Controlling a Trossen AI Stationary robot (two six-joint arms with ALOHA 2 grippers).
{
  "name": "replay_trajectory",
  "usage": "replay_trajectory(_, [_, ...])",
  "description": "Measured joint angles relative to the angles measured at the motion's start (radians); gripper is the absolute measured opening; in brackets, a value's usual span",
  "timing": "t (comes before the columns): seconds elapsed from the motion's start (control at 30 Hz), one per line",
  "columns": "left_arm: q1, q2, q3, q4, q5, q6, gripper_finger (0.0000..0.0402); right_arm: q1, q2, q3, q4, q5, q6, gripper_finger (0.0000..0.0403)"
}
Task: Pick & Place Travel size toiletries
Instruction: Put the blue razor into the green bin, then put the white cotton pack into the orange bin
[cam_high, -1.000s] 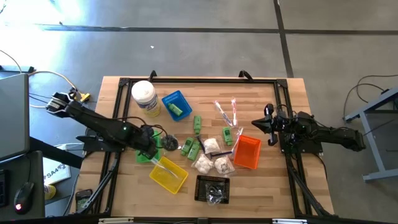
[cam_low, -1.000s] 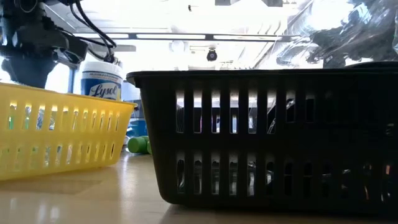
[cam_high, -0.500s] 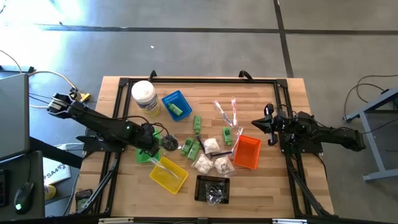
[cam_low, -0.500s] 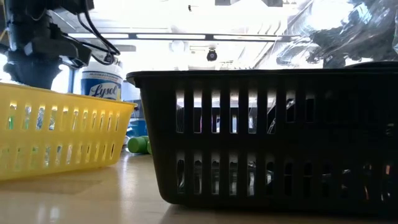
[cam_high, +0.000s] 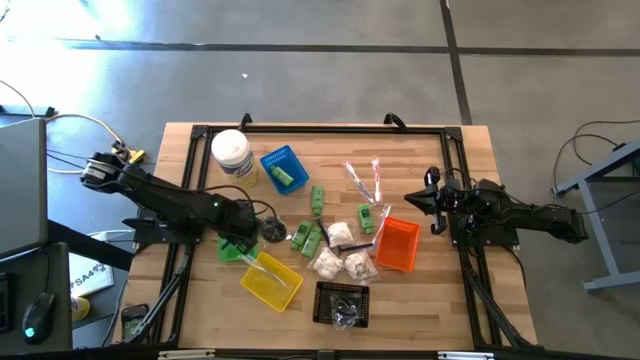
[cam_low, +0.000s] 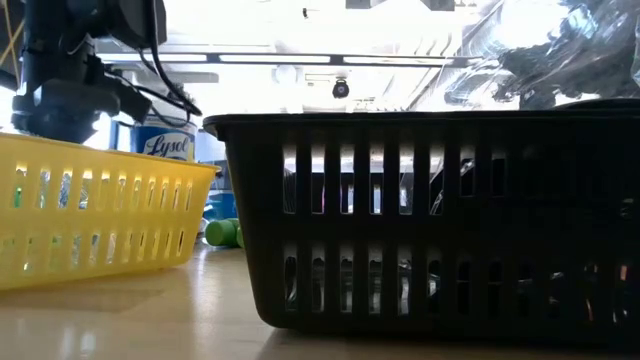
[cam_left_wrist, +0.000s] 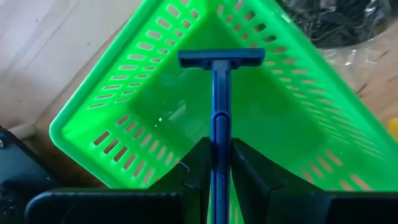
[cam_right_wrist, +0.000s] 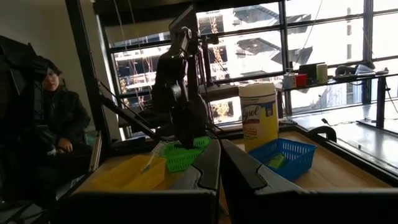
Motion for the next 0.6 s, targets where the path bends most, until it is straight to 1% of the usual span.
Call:
replay_trajectory(0.37, [0.0,0.047,0.0,0.013,-0.006,0.011,0.0057,0.0,0.0,0.0,0.0,-0.002,0.002,0.0004])
replay_trajectory(0.5, [0.0,0.048,0.0,0.013,-0.009,0.018,0.0057,0.0,0.0,0.0,0.0,-0.002,0.002,0.0004])
replay_trajectory(0.6, [0.0,0.038,0.008,-0.007,-0.011,0.057,0.0057,0.0,0.0,0.0,0.001,-0.002,0.002,0.0004])
